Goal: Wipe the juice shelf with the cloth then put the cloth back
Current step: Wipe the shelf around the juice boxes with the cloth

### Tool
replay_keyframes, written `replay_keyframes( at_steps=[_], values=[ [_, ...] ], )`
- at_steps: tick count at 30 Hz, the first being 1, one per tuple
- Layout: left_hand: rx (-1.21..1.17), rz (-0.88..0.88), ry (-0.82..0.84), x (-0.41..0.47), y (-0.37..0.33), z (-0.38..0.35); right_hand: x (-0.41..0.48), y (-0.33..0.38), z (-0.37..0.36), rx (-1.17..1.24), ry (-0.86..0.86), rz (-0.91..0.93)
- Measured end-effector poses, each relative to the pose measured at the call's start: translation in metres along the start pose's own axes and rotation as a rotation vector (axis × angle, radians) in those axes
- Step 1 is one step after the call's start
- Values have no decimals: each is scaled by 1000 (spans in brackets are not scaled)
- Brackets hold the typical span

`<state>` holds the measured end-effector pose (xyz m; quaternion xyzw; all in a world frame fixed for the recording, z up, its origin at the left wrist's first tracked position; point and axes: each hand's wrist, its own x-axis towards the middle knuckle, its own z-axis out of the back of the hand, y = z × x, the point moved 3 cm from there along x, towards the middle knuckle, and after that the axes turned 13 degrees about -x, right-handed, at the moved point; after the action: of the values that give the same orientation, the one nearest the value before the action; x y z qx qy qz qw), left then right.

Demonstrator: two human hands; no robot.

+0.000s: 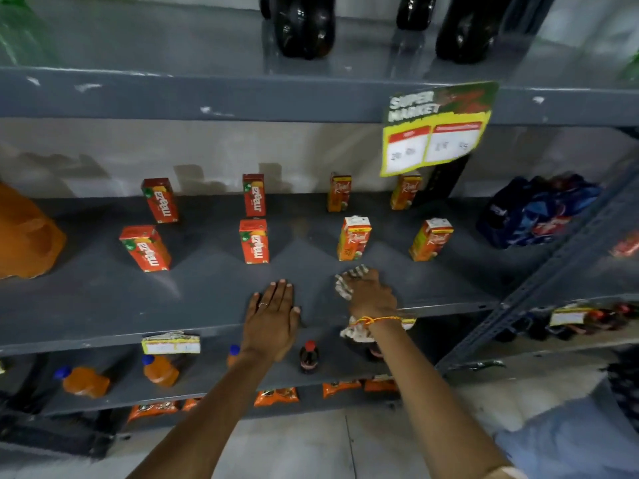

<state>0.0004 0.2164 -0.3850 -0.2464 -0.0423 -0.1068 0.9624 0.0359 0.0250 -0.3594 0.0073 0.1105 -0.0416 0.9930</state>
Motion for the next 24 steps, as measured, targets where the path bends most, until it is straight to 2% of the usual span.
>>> replay_keyframes(
  at_steps=[4, 7, 10, 13, 15, 19, 20, 22, 24],
  values=[
    [0, 25, 23, 8, -31, -18, -5, -85, 10, 5, -12, -103],
    [-6, 10, 26, 20, -52, -30, -7, -111, 24, 53, -53, -204],
    [12, 35, 43, 26, -58, -37, -18, -70, 38, 58, -108, -49],
    [8, 27, 17, 25, -53, -39, -25, -26, 26, 42, -29, 131],
    [6, 23, 12, 27, -53, -42, -18, -29, 15, 10, -11, 169],
    [-3, 19, 21, 26, -62, -42, -6, -78, 17, 18, -71, 85],
    [-4, -11, 56, 26, -68, -45, -11, -96, 16, 1, -81, 47],
    [-9, -85, 142, 30, -84, -52, -23, -133, 5, -95, 7, 8],
    [-15, -125, 205, 36, -105, -61, -33, -158, 4, -100, 3, -111]
  ],
)
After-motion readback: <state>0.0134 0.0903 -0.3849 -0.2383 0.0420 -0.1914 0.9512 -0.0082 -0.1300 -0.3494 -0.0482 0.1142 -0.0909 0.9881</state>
